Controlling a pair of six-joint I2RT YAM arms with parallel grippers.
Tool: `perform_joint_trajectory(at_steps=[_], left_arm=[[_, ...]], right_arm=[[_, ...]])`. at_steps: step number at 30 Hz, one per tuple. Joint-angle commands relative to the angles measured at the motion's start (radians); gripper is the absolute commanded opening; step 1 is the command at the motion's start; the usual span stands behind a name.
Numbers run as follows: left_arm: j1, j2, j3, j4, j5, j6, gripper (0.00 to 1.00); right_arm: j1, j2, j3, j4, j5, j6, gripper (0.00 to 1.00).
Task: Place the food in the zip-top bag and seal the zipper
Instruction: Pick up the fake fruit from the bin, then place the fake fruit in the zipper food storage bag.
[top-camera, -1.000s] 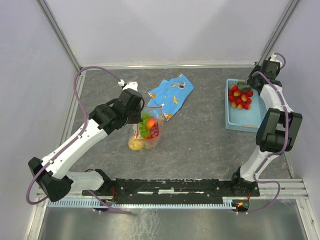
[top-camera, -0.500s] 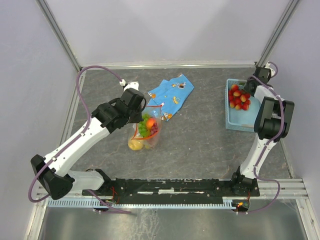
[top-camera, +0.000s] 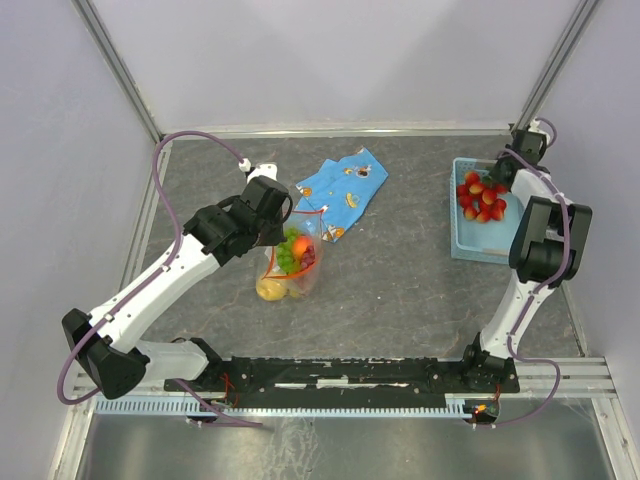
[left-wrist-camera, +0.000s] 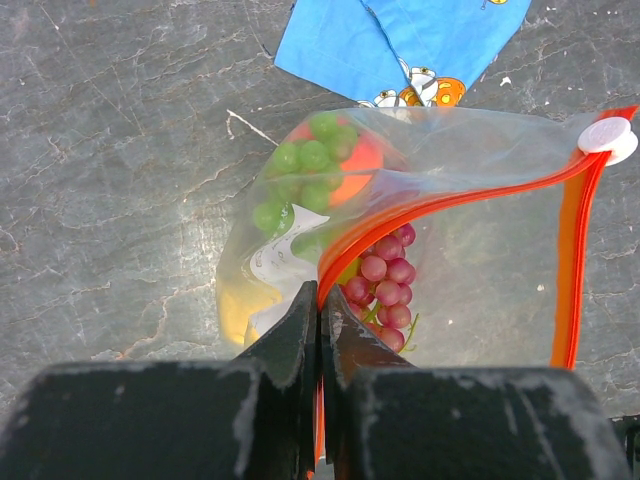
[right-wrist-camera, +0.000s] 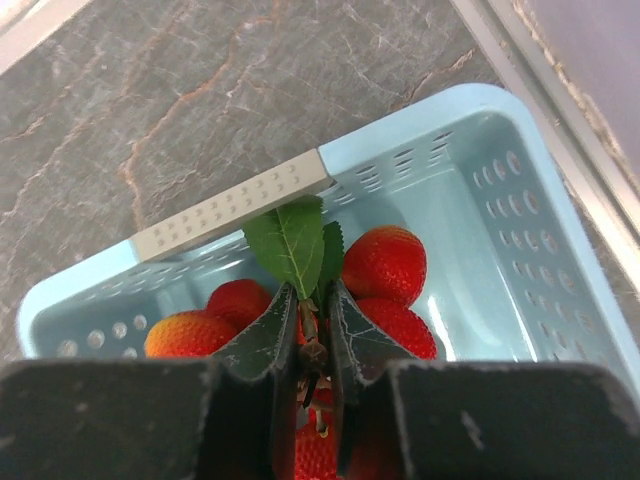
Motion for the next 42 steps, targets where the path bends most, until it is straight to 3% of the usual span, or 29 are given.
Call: perform_joint_trajectory(at_steps=[1, 11, 20, 28, 34, 42], left_arm=[[0.005, -0.013, 0.026, 0.028, -0.027, -0.005, 0.03], [0.004, -0.054, -0.006, 0.052, 0.008, 0.000, 0.03], [0.005, -0.089, -0.033, 0.062, 0.037, -0.012, 0.03], [0.005, -0.095, -0.055, 0.085, 0.082, -0.022, 0.03], [0.007, -0.093, -0.066, 0.113, 0.106, -0.028, 0.03], [0.032, -0.100, -0.099, 0.152, 0.190, -0.053, 0.03]], right_arm=[[-0.001, -0.180, 0.005, -0.016, -0.031, -0.096, 0.02], [0.058, -0.458, -0.032, -0.112, -0.079, -0.151, 0.02], [0.263, -0.703, -0.105, -0.113, -0.194, -0.114, 0.02], [0.449, -0.843, -0.157, -0.068, -0.274, 0.024, 0.02], [0.574, -0.888, -0.227, 0.085, -0.386, 0.089, 0.02], [0.707, -0.865, -0.312, 0.410, -0.562, 0.130, 0.02]])
